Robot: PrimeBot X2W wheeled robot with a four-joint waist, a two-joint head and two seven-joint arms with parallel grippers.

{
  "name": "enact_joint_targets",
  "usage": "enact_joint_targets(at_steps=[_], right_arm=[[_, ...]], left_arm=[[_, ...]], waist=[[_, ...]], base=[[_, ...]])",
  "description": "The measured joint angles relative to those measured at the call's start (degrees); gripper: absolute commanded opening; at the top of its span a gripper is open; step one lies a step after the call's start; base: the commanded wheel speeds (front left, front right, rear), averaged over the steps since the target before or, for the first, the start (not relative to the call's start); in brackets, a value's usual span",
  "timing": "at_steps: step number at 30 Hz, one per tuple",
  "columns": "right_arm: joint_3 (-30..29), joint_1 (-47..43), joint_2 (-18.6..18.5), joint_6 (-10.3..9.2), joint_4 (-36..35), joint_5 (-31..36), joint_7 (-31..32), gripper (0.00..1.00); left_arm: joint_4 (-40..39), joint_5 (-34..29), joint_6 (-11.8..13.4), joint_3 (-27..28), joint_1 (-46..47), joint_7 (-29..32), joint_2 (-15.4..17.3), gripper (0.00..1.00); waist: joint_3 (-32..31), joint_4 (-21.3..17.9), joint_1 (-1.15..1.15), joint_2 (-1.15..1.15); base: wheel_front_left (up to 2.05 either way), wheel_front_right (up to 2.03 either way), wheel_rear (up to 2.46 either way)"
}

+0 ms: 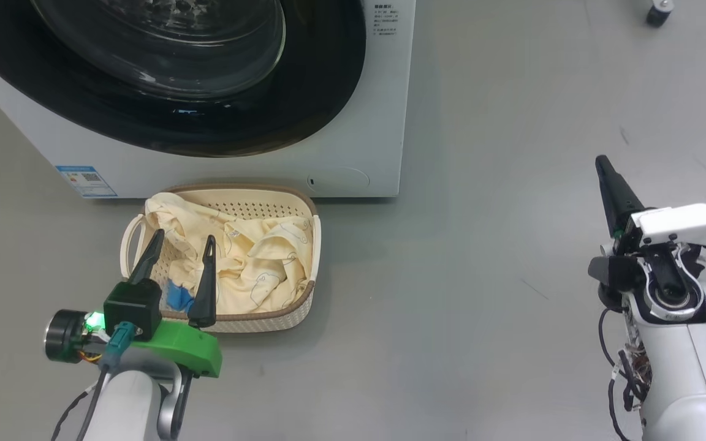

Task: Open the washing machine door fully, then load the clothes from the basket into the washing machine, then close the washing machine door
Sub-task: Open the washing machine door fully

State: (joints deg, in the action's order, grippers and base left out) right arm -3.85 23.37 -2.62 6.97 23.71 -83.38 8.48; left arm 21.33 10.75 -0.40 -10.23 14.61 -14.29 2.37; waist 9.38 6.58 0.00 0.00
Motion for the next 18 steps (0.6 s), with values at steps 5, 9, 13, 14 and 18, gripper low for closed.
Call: enact_joint_targets(at_steps=[5, 9, 13, 14, 18], right_arm=[[-0.3, 5.1, -0.1, -0.64, 0.5, -5.6, 6.2, 0.0], [-1.1, 9.9, -0.3, -2.48, 0.4, -8.5, 10.1, 0.0], [-1.4, 15.5, -0.6, -4.95, -0.1, -10.8, 14.2, 0.0], [-1.4, 16.6, -0.8, -5.5, -0.2, -10.9, 14.7, 0.0], [-1.6, 21.3, -1.9, -7.24, -0.9, -11.6, 16.6, 0.0]], left_arm=[[-0.9, 0.0, 0.0, -0.8, 1.4, -0.1, -0.1, 1.0], [-1.7, 0.0, 0.0, -1.1, 2.5, -0.2, -0.3, 1.0], [-2.6, 0.4, 0.0, -2.0, 3.7, -0.2, -0.3, 1.0], [-2.9, 0.5, 0.0, -2.5, 3.9, -0.2, -0.3, 1.0], [-3.7, 2.0, 0.1, -3.7, 5.0, -0.2, -0.5, 1.0]], waist=[[2.4, 1.4, 0.0, 0.0], [4.4, 2.6, 0.0, 0.0], [7.1, 4.0, 0.0, 0.0], [7.7, 4.3, 0.0, 0.0], [10.0, 5.6, 0.0, 0.0]], base=[[0.0, 0.0, 0.0], [0.0, 0.0, 0.0], [0.0, 0.0, 0.0], [0.0, 0.0, 0.0], [0.0, 0.0, 0.0]])
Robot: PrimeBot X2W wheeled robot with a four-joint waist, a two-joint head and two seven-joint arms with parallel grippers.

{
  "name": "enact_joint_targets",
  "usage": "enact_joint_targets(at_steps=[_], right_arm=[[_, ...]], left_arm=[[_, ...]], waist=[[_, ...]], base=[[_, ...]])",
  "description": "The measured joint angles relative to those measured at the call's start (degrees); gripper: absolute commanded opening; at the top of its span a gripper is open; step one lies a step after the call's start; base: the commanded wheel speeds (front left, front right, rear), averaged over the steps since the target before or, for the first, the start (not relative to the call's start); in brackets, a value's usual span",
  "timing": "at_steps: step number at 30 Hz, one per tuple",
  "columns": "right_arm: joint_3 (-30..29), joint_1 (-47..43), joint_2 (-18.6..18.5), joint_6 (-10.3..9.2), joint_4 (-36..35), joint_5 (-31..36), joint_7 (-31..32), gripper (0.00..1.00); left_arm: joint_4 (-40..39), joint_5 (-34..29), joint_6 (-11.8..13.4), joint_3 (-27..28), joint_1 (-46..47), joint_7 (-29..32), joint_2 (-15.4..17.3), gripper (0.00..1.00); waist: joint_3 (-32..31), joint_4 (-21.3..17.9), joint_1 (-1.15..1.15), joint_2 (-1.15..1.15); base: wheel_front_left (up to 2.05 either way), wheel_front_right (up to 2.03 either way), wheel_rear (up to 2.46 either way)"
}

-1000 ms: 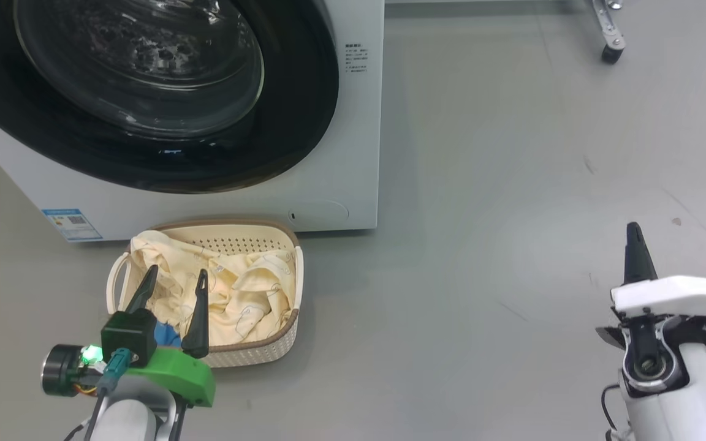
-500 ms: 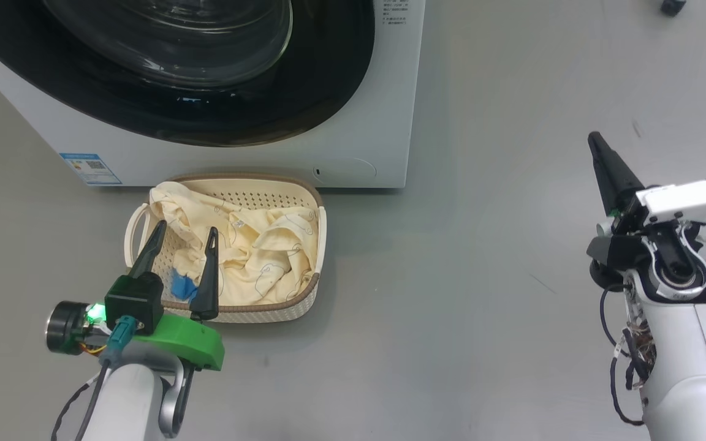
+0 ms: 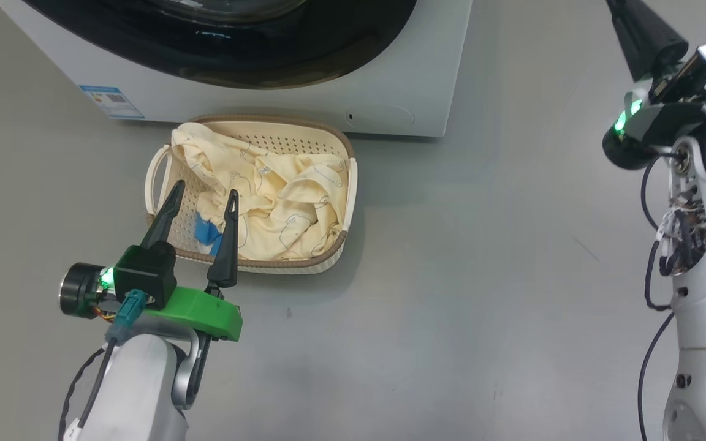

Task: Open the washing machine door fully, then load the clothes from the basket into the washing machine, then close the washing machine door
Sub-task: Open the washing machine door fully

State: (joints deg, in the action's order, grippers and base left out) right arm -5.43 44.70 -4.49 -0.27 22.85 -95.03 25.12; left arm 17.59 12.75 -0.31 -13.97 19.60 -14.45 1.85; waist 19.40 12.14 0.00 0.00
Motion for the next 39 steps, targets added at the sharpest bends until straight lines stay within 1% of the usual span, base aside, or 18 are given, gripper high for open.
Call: enact_joint_targets(at_steps=[4, 9, 11, 14, 17, 24, 29, 39], right_arm=[[0.0, 4.8, -1.3, -1.89, -0.4, -0.4, 1.6, 0.0], [1.4, 9.7, -2.9, -3.93, -0.2, 0.1, 3.1, 0.0], [2.3, 11.6, -3.1, -4.1, -0.1, 0.6, 3.4, 0.0], [4.1, 14.8, -3.2, -4.94, 0.0, 1.8, 4.3, 0.0], [5.6, 17.3, -3.6, -5.05, 0.7, 3.4, 4.7, 0.0], [6.7, 20.1, -5.4, -5.55, 3.6, 5.8, 4.8, 0.0], [7.8, 23.5, -6.0, -6.39, 5.2, 7.5, 4.7, 0.0], [11.0, 28.5, -7.3, -6.53, 9.0, 11.7, 4.5, 0.0]], left_arm=[[-0.8, 0.4, 0.0, -1.6, 1.1, 0.0, -0.1, 1.0], [-1.8, 2.0, 0.1, -3.4, 3.0, 0.0, -0.3, 1.0], [-2.0, 2.3, 0.4, -4.0, 3.4, 0.0, -0.3, 1.0], [-2.7, 2.9, 1.1, -5.0, 4.0, 0.0, -0.3, 1.0], [-3.2, 3.8, 1.1, -6.2, 4.8, 0.0, -0.3, 1.0], [-3.5, 5.5, 1.9, -8.5, 5.7, 0.0, -0.5, 1.0], [-4.5, 6.4, 2.6, -9.1, 6.0, 0.0, -0.5, 1.0], [-5.9, 8.0, 3.6, -12.2, 6.3, 0.0, -0.6, 1.0]], waist=[[2.3, 1.3, 0.0, 0.0], [4.9, 3.1, 0.01, 0.0], [6.0, 3.8, 0.0, 0.0], [7.5, 4.8, 0.01, 0.0], [8.8, 5.8, 0.01, 0.0], [10.7, 8.2, 0.0, 0.0], [12.0, 10.1, 0.0, 0.0], [14.6, 13.4, 0.0, 0.0]], base=[[0.0, 0.0, 0.0], [0.0, 0.0, 0.0], [0.0, 0.0, 0.0], [0.0, 0.0, 0.0], [0.0, 0.0, 0.0], [0.0, 0.0, 0.0], [0.0, 0.0, 0.0], [0.0, 0.0, 0.0]])
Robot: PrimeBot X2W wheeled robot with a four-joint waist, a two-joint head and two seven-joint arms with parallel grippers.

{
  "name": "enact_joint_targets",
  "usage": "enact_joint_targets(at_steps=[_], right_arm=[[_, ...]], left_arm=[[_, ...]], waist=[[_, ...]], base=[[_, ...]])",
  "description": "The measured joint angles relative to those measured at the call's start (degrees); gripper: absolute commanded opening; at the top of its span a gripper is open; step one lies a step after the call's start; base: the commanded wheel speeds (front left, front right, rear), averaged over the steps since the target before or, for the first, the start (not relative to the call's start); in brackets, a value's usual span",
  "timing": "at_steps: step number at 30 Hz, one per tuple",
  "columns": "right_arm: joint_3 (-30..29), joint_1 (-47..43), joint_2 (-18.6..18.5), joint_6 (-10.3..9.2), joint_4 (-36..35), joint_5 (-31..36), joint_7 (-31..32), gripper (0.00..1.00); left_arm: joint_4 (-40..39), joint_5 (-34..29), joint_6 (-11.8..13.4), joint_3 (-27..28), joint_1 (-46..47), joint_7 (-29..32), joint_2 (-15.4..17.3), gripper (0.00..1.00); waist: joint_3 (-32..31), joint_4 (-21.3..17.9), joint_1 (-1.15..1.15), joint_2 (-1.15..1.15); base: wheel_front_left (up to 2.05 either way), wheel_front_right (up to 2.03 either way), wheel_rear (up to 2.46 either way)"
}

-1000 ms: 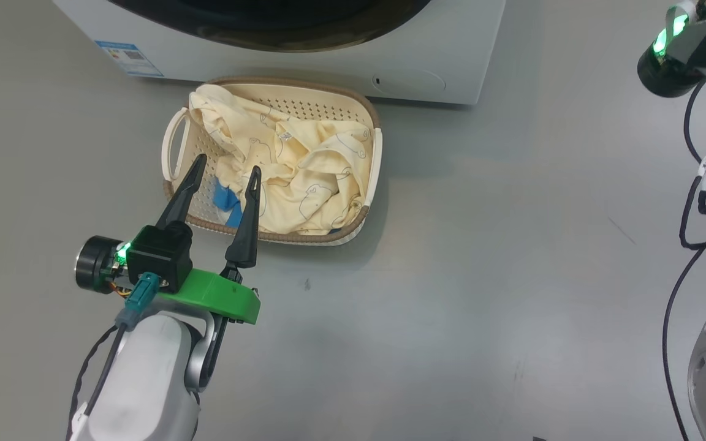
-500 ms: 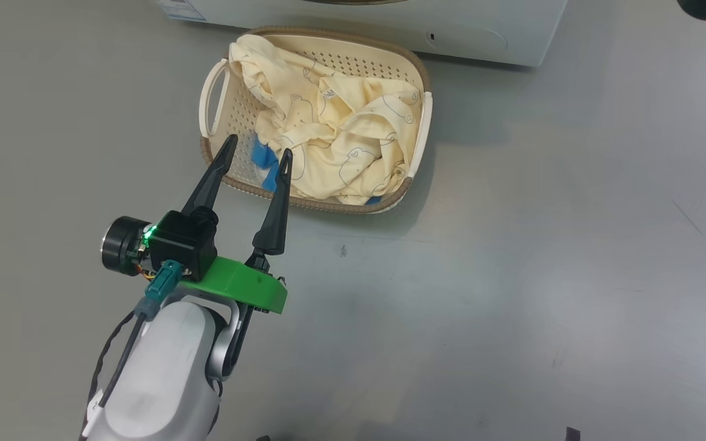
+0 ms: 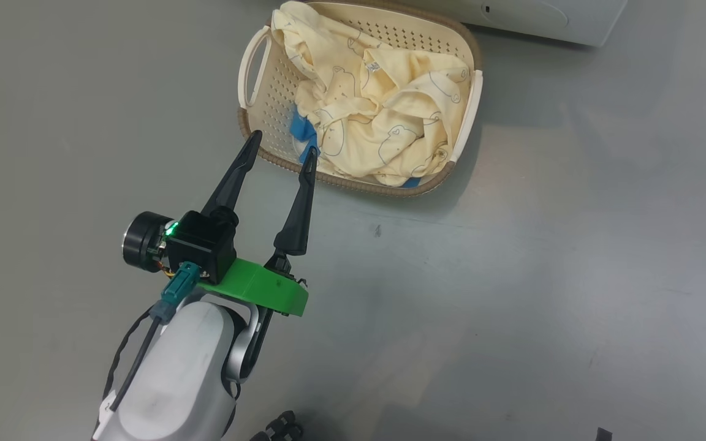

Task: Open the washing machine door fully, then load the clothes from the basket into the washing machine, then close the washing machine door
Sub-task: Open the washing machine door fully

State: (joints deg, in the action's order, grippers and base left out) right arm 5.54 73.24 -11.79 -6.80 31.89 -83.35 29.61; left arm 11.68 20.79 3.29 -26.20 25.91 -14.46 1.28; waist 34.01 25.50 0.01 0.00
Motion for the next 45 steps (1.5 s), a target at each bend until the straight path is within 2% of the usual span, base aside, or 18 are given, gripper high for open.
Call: enact_joint_targets(at_steps=[13, 23, 31, 41, 43, 45], right_arm=[[1.5, 3.9, -0.5, 0.0, 4.4, 1.4, 0.0, 0.0], [1.9, 5.1, -0.8, 0.0, 6.9, 1.4, 0.9, 0.0], [3.2, 5.2, -0.9, 0.24, 8.6, 1.3, 4.3, 0.0], [4.7, 2.3, 0.0, 3.21, 9.8, -0.1, 8.8, 0.0], [4.7, 1.6, 0.1, 3.31, 9.9, -0.5, 9.6, 0.0], [4.8, 0.7, 0.4, 4.27, 9.9, -0.9, 10.5, 0.0]], left_arm=[[-1.1, 1.4, 1.0, -1.8, 0.0, -0.2, 0.0, 1.0], [-1.2, 1.4, 1.8, -2.2, 0.2, -0.2, 0.0, 1.0], [-1.3, 1.4, 2.2, -2.3, 0.3, -0.2, 0.0, 1.0], [-0.9, 1.4, 2.5, -2.1, 0.3, -0.2, -0.1, 1.0], [-0.8, 1.4, 2.5, -2.0, 0.3, -0.2, -0.1, 1.0], [-0.6, 1.4, 2.5, -2.0, 0.3, -0.2, -0.1, 1.0]], waist=[[1.9, 3.0, -0.01, 0.0], [2.2, 3.5, 0.0, 0.0], [2.1, 3.2, -0.01, 0.0], [0.6, 2.3, 0.0, 0.0], [0.2, 2.1, 0.0, 0.0], [-0.3, 1.8, 0.0, 0.0]], base=[[0.0, 0.0, 0.0], [0.0, 0.0, 0.0], [0.0, 0.0, 0.0], [0.0, 0.0, 0.0], [0.0, 0.0, 0.0], [0.0, 0.0, 0.0]])
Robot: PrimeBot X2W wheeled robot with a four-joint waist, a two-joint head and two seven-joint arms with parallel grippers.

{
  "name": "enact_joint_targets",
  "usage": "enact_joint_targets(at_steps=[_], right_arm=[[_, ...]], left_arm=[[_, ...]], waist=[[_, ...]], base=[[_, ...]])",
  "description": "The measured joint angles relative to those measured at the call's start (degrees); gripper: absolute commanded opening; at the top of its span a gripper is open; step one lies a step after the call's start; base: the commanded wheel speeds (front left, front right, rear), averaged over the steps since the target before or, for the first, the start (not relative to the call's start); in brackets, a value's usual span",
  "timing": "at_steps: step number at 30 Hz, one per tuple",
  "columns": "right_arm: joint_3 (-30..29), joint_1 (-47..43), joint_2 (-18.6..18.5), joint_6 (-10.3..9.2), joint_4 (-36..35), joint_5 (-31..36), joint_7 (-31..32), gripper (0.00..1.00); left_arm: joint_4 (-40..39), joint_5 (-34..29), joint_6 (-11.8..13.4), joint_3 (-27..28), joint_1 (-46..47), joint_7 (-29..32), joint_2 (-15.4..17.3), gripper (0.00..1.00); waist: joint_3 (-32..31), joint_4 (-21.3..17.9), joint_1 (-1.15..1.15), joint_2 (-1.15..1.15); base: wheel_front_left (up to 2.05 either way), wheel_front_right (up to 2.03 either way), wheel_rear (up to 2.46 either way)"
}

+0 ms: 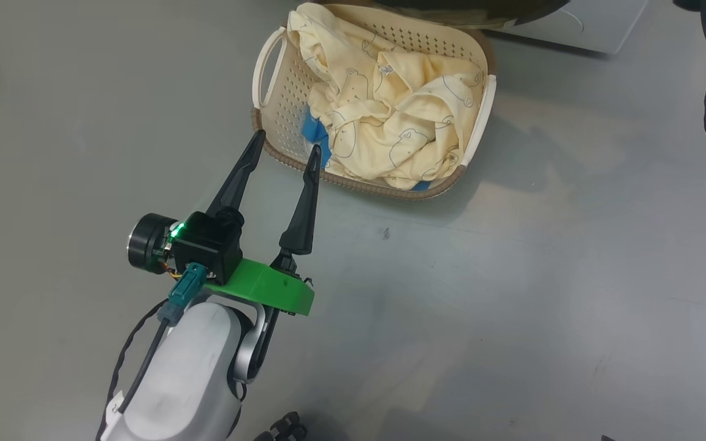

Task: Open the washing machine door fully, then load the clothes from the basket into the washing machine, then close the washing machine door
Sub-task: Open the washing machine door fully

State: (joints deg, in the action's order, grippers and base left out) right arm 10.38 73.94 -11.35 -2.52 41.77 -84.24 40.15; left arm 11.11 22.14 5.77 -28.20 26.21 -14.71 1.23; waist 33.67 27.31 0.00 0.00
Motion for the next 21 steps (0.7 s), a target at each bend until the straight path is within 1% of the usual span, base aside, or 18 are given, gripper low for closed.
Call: enact_joint_targets(at_steps=[8, 14, 18, 21], right_arm=[[0.2, -4.2, 1.0, 2.92, -0.1, -2.0, 2.7, 0.0], [0.5, -7.7, 2.8, 4.32, -0.1, -3.6, 3.9, 0.0], [0.5, -10.1, 3.3, 5.47, -0.3, -4.2, 4.5, 0.0], [0.5, -11.8, 3.8, 5.95, -0.3, -4.7, 4.8, 0.0]], left_arm=[[1.3, 0.0, 0.2, 0.2, -0.1, 0.0, 0.0, 1.0], [2.0, -0.1, 0.3, 0.3, -0.5, 0.0, 0.0, 1.0], [2.8, -0.2, 0.3, 0.3, -1.0, 0.0, 0.0, 1.0], [3.1, -0.5, 0.3, 0.3, -1.6, 0.0, 0.0, 1.0]], waist=[[-2.1, -0.6, 0.0, 0.0], [-4.3, -1.2, 0.0, 0.0], [-5.7, -1.6, 0.0, 0.0], [-6.9, -1.7, 0.0, 0.0]], base=[[0.0, 0.0, 0.0], [0.0, 0.0, 0.0], [0.0, 0.0, 0.0], [0.0, 0.0, 0.0]])
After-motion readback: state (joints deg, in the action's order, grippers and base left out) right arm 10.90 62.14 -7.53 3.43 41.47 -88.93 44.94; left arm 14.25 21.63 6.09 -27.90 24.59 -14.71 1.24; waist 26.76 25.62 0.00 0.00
